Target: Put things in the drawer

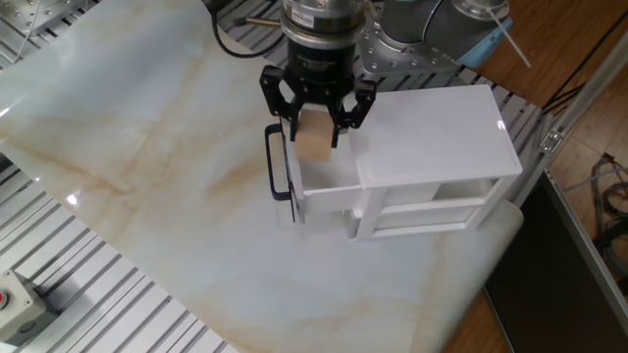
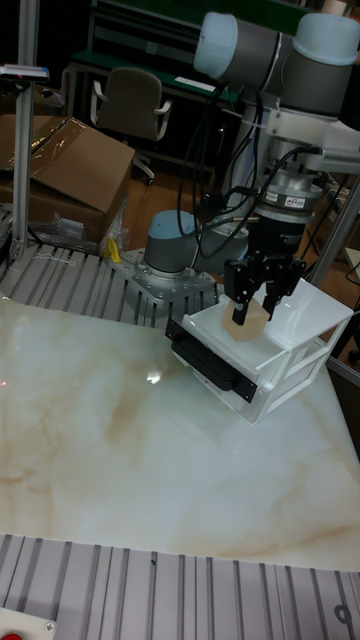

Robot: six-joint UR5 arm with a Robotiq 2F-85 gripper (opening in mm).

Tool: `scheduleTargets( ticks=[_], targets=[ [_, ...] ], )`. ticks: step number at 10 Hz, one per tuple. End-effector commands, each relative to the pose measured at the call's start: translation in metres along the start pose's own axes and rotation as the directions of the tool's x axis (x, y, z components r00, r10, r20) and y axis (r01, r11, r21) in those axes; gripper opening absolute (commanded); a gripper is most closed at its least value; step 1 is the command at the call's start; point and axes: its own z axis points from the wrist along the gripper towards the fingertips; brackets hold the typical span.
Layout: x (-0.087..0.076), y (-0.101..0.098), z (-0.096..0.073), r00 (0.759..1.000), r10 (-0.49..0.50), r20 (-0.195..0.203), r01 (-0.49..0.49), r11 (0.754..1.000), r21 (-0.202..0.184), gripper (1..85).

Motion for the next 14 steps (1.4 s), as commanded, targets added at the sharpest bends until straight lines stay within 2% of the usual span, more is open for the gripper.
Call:
scheduleTargets(
  ticks=[1, 7, 14],
  targets=[
    [0.003, 0.005, 0.012, 1.0, -0.001, 0.013, 0.001, 1.0, -0.004, 1.0],
    [0.006, -0.001, 0.024, 1.0, -0.008, 0.024, 0.008, 1.0, -0.001, 1.0],
    [0.011, 0.011, 0.032, 0.999, 0.022, 0.024, -0.021, 1.0, -0.004, 1.0]
  ],
)
